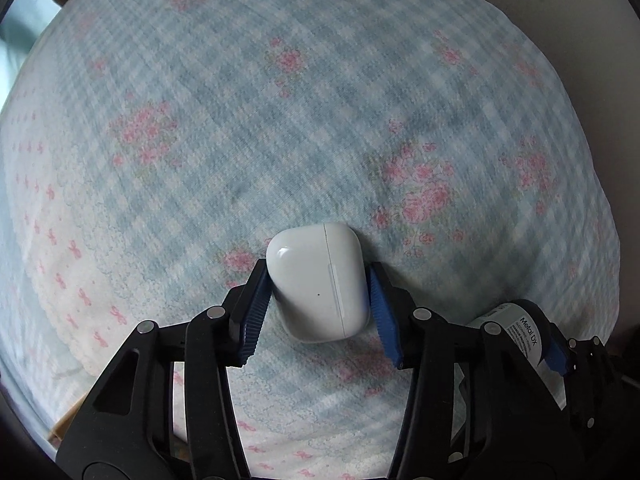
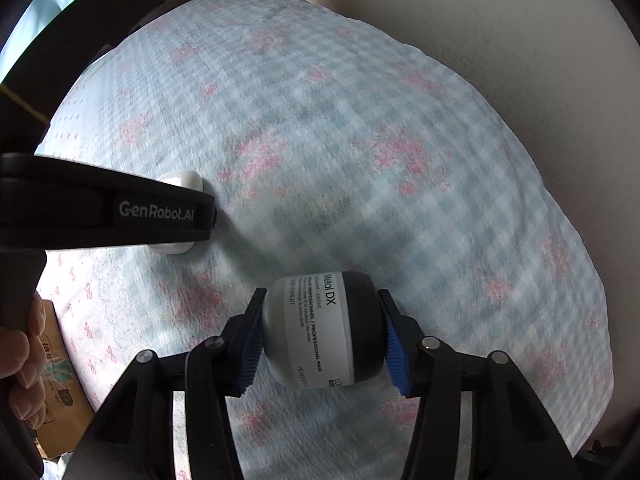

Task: Organize rigid objects
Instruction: 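Grasp the white earbud case with the left gripper while the right grasps the black-lidded jar, then lift and carry the earbud case and white jar over the box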

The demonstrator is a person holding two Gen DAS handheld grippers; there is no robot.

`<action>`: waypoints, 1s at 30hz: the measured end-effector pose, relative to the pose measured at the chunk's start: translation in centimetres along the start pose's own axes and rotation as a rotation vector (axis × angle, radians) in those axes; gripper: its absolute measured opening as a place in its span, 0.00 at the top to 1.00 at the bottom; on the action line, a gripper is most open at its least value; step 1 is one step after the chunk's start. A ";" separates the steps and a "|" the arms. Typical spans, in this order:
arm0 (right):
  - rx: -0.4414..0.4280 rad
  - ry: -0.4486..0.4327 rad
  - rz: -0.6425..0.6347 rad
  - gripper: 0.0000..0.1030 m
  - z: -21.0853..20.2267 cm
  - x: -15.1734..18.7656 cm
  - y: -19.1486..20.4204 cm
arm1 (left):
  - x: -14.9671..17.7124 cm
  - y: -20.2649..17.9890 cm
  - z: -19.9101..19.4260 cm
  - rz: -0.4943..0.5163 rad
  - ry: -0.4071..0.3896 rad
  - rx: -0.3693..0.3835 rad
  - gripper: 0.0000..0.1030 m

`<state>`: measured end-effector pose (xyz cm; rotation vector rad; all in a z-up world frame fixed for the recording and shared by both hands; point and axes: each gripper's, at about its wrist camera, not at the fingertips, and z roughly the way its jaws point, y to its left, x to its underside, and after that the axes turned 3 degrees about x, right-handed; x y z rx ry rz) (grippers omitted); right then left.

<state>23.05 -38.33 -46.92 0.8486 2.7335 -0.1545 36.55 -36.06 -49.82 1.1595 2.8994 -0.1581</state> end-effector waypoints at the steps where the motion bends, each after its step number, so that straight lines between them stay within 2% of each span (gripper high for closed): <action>1: 0.000 0.000 0.001 0.53 0.0 0.1 0.0 | 0.0 0.1 -0.1 -0.003 -0.003 0.001 0.57; 10: -0.004 0.002 0.010 0.54 0.0 0.0 -0.5 | -0.3 -0.1 -2.4 0.010 -0.037 0.010 0.57; 16: -0.002 -0.026 0.014 0.54 -2.8 0.6 -0.9 | 0.5 -0.3 -6.1 0.001 -0.076 0.035 0.57; 21: 0.003 -0.049 0.013 0.54 -7.0 0.7 -1.0 | 2.5 -0.7 -11.7 -0.002 -0.127 0.066 0.57; 30: 0.013 -0.135 -0.058 0.54 -18.8 0.1 0.6 | 8.4 0.7 -24.3 -0.026 -0.262 0.101 0.57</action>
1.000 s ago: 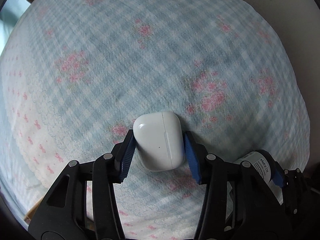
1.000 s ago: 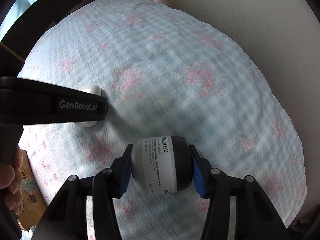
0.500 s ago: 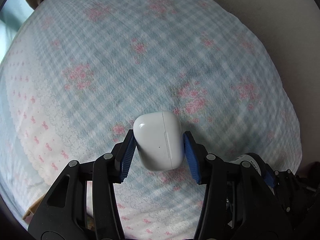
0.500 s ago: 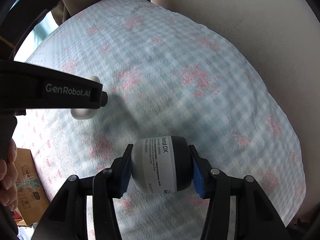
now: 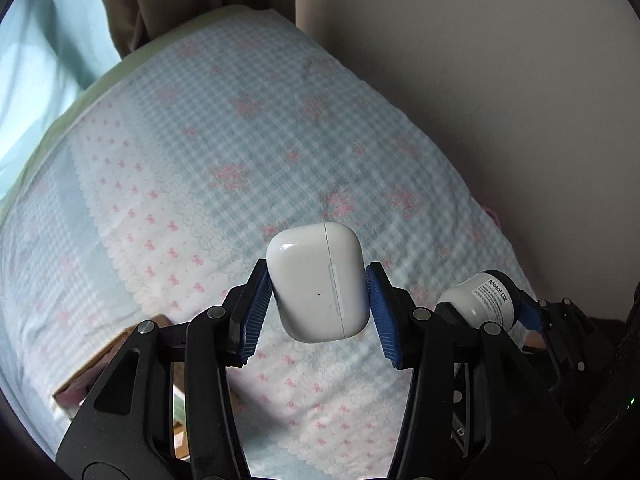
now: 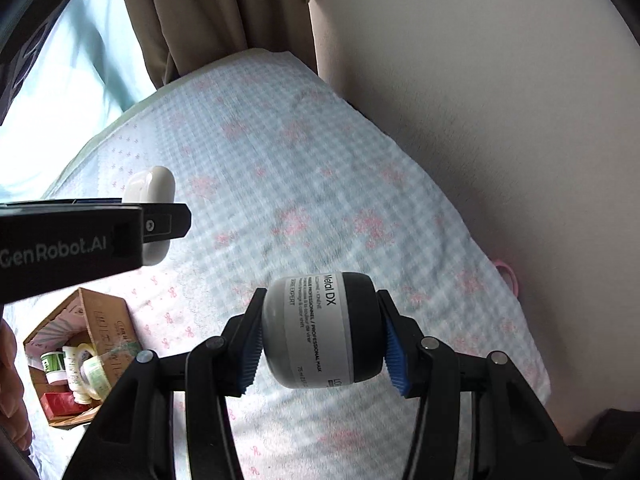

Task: Organize rigid objects
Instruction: 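Lift and carry the earbud case and white jar over the box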

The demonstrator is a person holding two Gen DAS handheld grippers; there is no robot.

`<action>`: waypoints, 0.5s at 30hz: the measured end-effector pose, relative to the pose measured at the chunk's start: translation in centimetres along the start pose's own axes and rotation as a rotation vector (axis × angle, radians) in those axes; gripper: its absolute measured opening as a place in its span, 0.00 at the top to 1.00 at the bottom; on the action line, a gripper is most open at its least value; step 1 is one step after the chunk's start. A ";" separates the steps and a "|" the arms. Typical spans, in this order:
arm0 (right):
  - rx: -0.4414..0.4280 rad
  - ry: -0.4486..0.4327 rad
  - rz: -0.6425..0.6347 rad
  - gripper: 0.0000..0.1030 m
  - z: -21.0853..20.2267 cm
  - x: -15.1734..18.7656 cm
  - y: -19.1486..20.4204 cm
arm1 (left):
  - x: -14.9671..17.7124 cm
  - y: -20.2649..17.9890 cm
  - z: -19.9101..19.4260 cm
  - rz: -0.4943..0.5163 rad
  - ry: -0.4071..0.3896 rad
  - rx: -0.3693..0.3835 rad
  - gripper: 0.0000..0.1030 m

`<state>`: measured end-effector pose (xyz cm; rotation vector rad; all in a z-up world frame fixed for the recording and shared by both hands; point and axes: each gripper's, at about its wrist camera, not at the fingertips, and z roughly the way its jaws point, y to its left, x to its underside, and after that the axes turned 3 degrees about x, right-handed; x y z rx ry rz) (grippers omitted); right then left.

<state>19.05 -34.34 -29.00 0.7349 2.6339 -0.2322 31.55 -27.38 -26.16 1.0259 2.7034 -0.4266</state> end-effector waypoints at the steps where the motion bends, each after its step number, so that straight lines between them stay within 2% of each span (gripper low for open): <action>1: -0.003 -0.007 -0.010 0.54 -1.4 -0.2 0.3 | 0.3 0.1 -1.5 -0.005 -0.016 -0.001 0.57; 8: -0.041 -0.073 -0.105 0.54 -9.7 -1.1 4.0 | 4.0 3.2 -11.7 -0.074 -0.126 -0.006 0.57; 15: -0.100 -0.146 -0.217 0.54 -16.4 -0.8 10.4 | 10.1 8.0 -19.8 -0.158 -0.219 -0.038 0.57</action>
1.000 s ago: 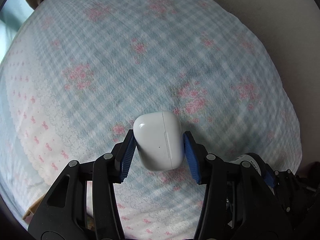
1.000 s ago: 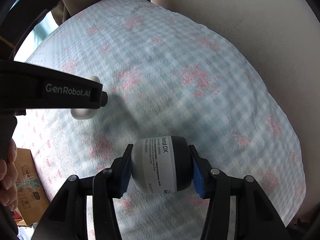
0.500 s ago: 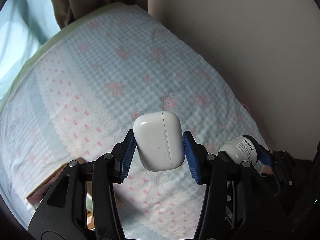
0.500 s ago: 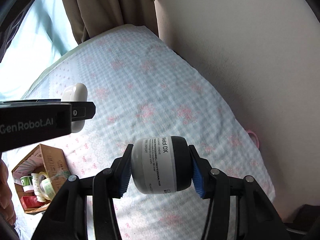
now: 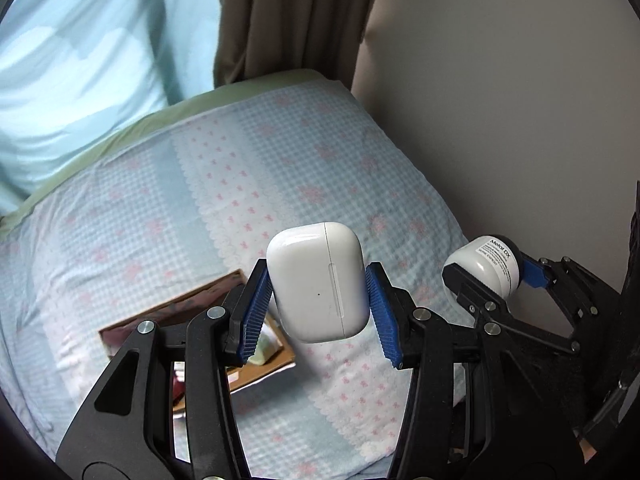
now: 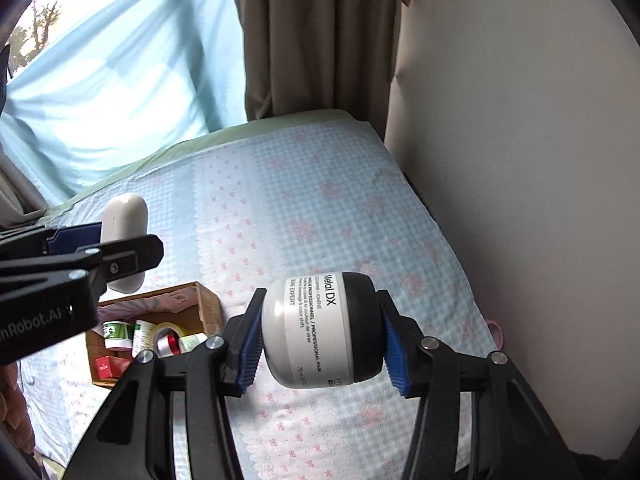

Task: Organize rigid objects
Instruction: 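Lift and carry the earbud case and white jar over the box, then open both grippers to release the earbud case and jar into the box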

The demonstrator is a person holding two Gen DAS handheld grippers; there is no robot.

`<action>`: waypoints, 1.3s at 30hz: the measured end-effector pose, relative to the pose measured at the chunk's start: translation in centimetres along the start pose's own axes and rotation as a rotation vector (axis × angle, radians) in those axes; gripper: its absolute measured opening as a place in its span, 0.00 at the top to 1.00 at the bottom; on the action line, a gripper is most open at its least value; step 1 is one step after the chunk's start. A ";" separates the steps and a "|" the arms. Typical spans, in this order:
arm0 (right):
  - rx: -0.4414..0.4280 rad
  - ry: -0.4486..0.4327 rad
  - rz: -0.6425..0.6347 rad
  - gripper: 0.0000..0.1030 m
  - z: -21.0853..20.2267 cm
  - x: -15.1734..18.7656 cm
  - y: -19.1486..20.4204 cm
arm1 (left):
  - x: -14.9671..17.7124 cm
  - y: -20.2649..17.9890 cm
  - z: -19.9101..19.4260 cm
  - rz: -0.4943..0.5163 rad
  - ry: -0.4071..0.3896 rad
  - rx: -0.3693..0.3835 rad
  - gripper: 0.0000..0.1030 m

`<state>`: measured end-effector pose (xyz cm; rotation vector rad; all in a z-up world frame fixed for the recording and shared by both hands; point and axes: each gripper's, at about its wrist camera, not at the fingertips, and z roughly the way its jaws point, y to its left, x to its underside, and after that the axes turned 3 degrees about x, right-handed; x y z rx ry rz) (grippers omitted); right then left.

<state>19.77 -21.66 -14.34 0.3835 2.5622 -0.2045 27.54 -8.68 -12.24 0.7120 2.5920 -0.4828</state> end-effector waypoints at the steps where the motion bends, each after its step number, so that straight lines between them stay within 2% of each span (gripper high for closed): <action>1: -0.011 -0.008 -0.019 0.54 -0.6 -0.2 1.3 | 0.7 1.0 -1.0 -0.018 -0.005 -0.002 0.57; 8: -0.099 -0.019 -0.115 0.54 -3.0 -0.9 10.4 | 5.1 8.8 -6.0 -0.105 -0.025 -0.050 0.57; 12: -0.142 0.015 -0.147 0.54 -2.0 -0.3 14.6 | 7.3 13.5 -6.7 -0.155 -0.015 -0.071 0.57; 16: -0.170 0.069 -0.155 0.54 0.6 0.4 17.8 | 9.1 17.6 -5.5 -0.176 0.023 -0.083 0.57; 19: -0.173 0.114 -0.159 0.54 3.0 1.0 19.8 | 10.2 20.2 -3.5 -0.185 0.061 -0.088 0.57; 26: -0.149 0.217 -0.168 0.54 10.1 1.8 22.1 | 11.8 24.6 4.3 -0.197 0.164 -0.076 0.57; 34: -0.102 0.330 -0.221 0.54 18.4 3.0 22.6 | 12.5 25.4 13.4 -0.198 0.258 -0.033 0.57; 39: -0.097 0.390 -0.247 0.54 22.4 4.1 22.8 | 13.0 25.5 17.5 -0.205 0.294 -0.029 0.57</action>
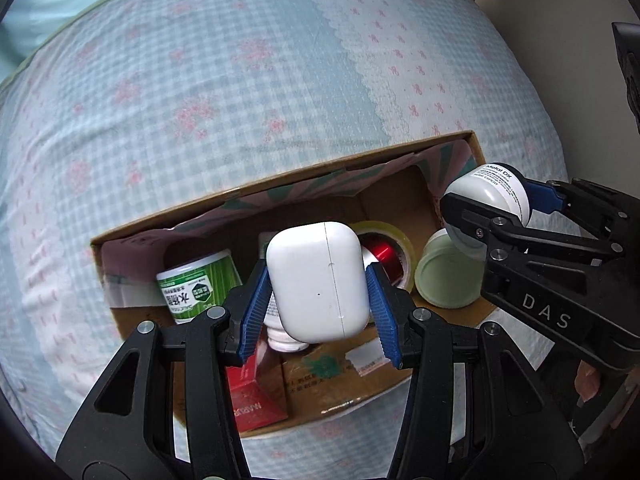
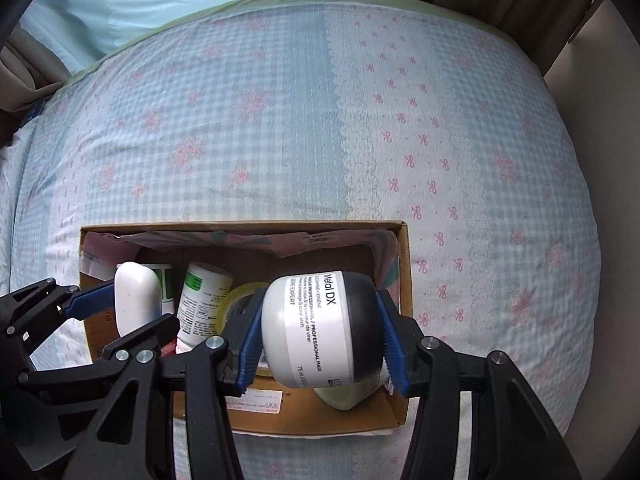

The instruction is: Organize rigid objects

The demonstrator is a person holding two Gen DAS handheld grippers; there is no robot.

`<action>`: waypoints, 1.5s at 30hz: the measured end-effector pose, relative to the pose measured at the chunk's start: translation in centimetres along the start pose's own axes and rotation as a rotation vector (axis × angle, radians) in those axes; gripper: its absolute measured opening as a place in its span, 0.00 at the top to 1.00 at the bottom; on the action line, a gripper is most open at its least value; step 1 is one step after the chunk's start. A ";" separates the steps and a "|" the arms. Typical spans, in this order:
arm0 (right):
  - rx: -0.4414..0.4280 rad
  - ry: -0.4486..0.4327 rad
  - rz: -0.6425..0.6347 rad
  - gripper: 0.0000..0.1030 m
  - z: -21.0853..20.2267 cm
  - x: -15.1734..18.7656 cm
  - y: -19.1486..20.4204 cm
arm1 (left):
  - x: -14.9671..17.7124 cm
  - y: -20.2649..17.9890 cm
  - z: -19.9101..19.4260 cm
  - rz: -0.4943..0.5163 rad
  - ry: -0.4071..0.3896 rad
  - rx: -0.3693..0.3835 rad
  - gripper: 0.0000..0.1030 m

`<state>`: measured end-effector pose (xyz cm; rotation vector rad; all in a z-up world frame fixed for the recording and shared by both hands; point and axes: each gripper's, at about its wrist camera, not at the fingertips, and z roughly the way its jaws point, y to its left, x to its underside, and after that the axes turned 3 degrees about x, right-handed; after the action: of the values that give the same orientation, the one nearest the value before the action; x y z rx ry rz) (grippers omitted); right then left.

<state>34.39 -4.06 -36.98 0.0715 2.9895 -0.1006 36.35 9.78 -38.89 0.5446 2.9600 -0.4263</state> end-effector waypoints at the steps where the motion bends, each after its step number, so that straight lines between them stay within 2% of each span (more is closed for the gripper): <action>1: -0.001 0.009 0.001 0.54 0.6 -0.1 -0.1 | -0.1 0.0 0.6 0.001 0.006 -0.004 0.57; 7: -0.031 0.059 0.023 0.54 3.9 -0.3 -0.6 | -0.6 0.1 3.3 -0.001 0.032 -0.025 0.57; 12: -0.047 0.065 0.029 0.54 4.5 -0.6 -0.7 | -0.7 -0.1 3.9 0.007 0.034 -0.053 0.57; 15: -0.048 0.052 0.024 0.53 4.7 -1.2 -0.7 | -0.8 -0.6 3.4 0.037 -0.008 -0.025 0.57; 16: -0.067 0.061 0.025 0.52 4.9 -1.4 -0.8 | -0.9 -0.9 3.3 0.050 -0.010 -0.050 0.55; 17: -0.088 0.070 0.028 0.49 5.0 -1.5 -0.9 | -1.0 -1.2 3.4 0.064 0.000 -0.075 0.43; 18: -0.107 0.078 0.033 0.29 5.1 -1.6 -1.0 | -0.9 -1.4 3.4 0.074 0.004 -0.084 0.28; 19: -0.147 0.079 0.041 0.13 5.0 -1.7 -1.1 | -0.9 -1.5 3.3 0.076 0.008 -0.087 0.02; 20: -0.150 0.083 0.050 0.05 4.9 -1.8 -1.1 | -0.7 -1.5 3.3 0.076 0.003 -0.082 0.00; 21: -0.151 0.079 0.054 0.00 4.8 -1.8 -1.2 | -0.4 -1.4 3.4 0.073 0.009 -0.076 0.00; 35: -0.143 0.080 0.040 0.00 4.3 -1.5 -1.2 | -0.3 0.2 2.4 0.023 0.012 -0.058 0.00; 40: -0.138 0.065 0.027 0.00 2.0 -1.4 -1.3 | 0.3 -0.4 -0.5 0.009 -0.011 -0.062 0.00; 45: -0.137 0.030 0.012 0.00 -2.8 -0.8 -1.7 | 1.3 -1.1 -5.5 -0.022 -0.057 -0.069 0.00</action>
<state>34.66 -5.63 -33.94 0.0768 3.0161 0.1073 34.48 10.78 -33.56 0.4843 2.9164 -0.3349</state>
